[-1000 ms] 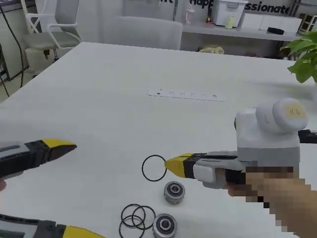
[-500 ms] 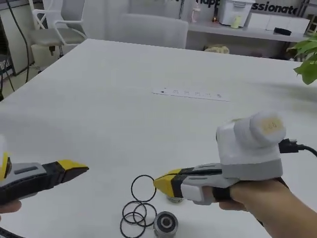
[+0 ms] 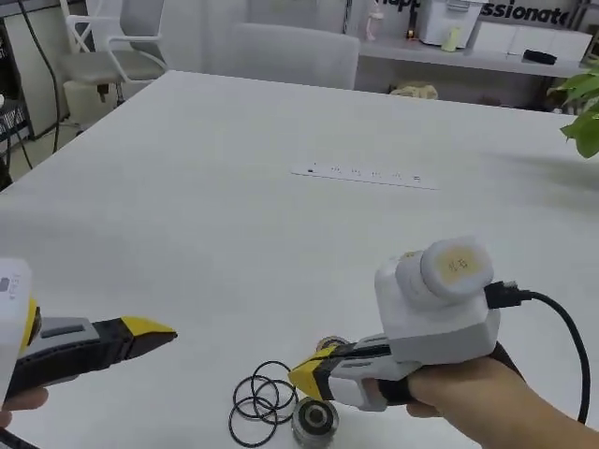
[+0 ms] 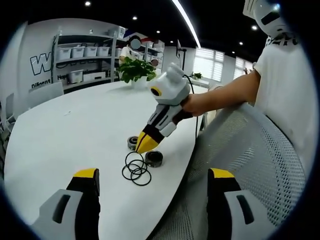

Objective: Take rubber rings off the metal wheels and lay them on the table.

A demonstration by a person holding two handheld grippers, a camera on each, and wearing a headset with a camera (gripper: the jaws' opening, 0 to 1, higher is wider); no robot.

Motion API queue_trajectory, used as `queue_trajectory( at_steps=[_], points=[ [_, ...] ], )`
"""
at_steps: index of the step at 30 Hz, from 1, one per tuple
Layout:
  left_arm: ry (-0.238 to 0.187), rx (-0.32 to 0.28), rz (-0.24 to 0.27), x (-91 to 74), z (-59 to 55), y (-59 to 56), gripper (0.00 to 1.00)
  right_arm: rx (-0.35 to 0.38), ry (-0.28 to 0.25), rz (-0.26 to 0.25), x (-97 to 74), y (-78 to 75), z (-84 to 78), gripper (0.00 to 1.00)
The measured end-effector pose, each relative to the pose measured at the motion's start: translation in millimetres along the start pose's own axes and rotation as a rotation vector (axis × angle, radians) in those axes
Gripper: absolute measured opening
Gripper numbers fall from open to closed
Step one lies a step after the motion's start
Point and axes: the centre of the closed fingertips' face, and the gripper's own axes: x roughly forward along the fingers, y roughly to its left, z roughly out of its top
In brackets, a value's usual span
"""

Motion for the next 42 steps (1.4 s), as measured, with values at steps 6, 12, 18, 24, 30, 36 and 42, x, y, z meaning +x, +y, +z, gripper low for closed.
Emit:
queue_trajectory(
  at_steps=[6, 12, 18, 24, 30, 36, 42],
  points=[
    [0.009, -0.01, -0.01, 0.8, -2.9, -1.0, 0.86, 0.024, 0.013, -0.018, -0.4, -6.5, -2.5, 0.0],
    [0.014, -0.015, -0.019, 1.7, -4.1, -2.1, 0.86, 0.052, 0.021, -0.037, -1.7, -13.3, -7.4, 0.01],
    [0.024, -0.02, -0.015, 1.5, -7.1, -1.0, 0.86, 0.055, 0.019, -0.046, -2.3, -15.0, -6.8, 0.0],
    [0.026, -0.016, -0.021, 1.2, -7.8, -1.6, 0.86, 0.063, -0.027, -0.051, -9.2, -17.3, 6.6, 0.0],
    [0.022, -0.019, -0.024, 2.0, -7.1, -2.0, 0.85, 0.09, -0.105, -0.046, -24.2, -15.8, 24.5, 0.02],
    [0.03, -0.012, -0.013, 1.3, -8.4, -0.9, 0.85, 0.029, -0.166, -0.099, -43.3, -24.7, 45.0, 0.05],
    [0.028, -0.003, -0.015, 0.7, -7.8, -1.3, 0.85, -0.015, -0.218, -0.153, -65.6, -33.2, 58.6, 0.1]
  ],
)
